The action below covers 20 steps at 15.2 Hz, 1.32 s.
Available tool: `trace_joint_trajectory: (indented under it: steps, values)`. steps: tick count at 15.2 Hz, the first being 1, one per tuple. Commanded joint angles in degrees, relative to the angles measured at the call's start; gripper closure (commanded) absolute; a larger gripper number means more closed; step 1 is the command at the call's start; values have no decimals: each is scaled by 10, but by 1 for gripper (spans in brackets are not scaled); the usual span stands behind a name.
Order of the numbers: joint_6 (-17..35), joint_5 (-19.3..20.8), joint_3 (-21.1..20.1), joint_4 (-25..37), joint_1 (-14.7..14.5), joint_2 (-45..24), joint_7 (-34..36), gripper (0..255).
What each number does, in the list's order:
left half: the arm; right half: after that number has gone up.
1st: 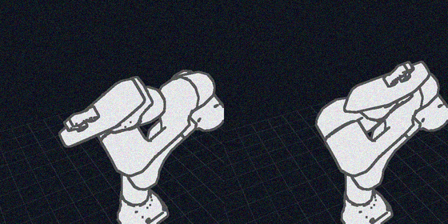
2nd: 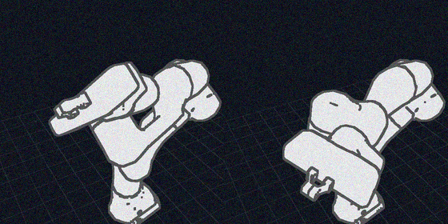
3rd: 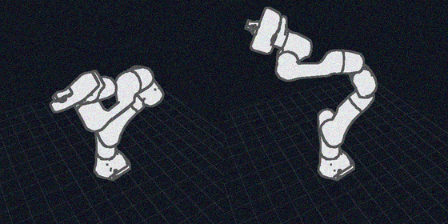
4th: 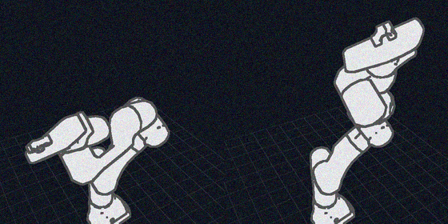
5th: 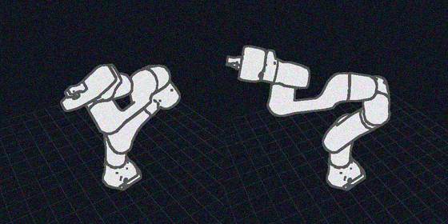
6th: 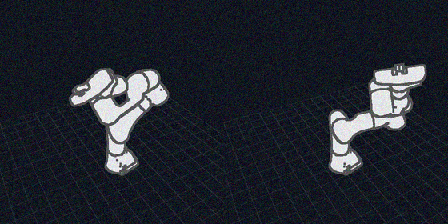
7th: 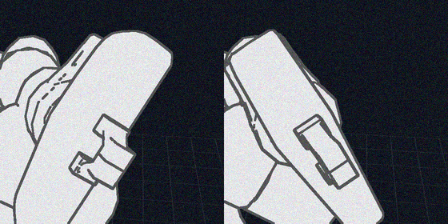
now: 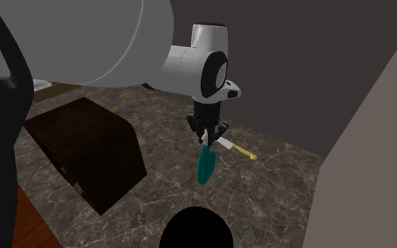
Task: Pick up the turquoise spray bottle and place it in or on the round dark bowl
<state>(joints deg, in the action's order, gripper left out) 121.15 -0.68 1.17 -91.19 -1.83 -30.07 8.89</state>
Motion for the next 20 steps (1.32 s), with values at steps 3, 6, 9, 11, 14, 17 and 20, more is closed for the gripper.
trace_joint_trajectory:
  steps: [3, 6, 9, 11, 14, 17, 20]
  values:
    - [-24, 0, 0, 10, 0, 15, 0, 255]
    - [-43, 1, 0, 20, 0, 23, 0, 255]
    - [-63, 1, 1, 32, 0, 31, 0, 255]
    - [-76, 1, 1, 41, 0, 35, 0, 255]
    - [-96, 1, 1, 55, 0, 41, 0, 255]
    - [-117, 1, 1, 71, 0, 46, 0, 255]
    - [-138, 1, 1, 89, 0, 49, 0, 255]
